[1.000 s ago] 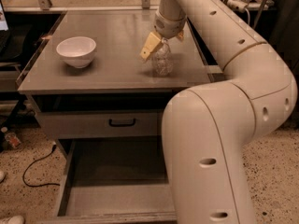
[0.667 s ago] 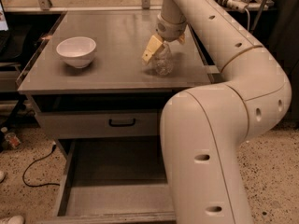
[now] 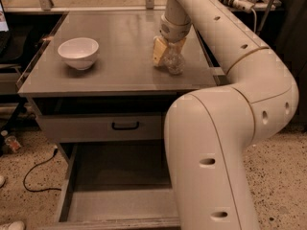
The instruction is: Place water bottle into middle drawer
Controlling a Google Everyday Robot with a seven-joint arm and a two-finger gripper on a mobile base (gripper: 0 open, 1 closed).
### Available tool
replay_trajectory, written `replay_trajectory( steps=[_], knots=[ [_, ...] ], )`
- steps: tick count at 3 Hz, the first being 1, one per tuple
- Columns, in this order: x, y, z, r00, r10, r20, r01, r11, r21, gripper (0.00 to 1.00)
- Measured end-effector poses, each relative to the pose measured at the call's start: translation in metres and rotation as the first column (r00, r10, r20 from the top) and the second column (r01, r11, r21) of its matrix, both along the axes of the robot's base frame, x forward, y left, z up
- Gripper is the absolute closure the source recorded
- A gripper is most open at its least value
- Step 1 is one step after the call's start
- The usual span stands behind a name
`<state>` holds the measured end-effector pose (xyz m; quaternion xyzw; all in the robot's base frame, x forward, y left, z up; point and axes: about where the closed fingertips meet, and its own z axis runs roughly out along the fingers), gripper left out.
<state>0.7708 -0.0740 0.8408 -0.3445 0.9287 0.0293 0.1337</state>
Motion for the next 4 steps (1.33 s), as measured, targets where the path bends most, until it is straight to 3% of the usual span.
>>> replay_trajectory(
  steps=[2,3,4],
  knots=[
    [0.0000,0.0000,0.0000,1.0000,0.000,0.000,0.000,1.000,0.000,0.88],
    [0.0000,0.0000,0.0000,1.0000,0.000,0.000,0.000,1.000,0.000,1.00],
    [0.0034,0.0021,-0.0009,1.0000,0.003,0.009,-0.003,1.000,0.005,1.00]
  ],
)
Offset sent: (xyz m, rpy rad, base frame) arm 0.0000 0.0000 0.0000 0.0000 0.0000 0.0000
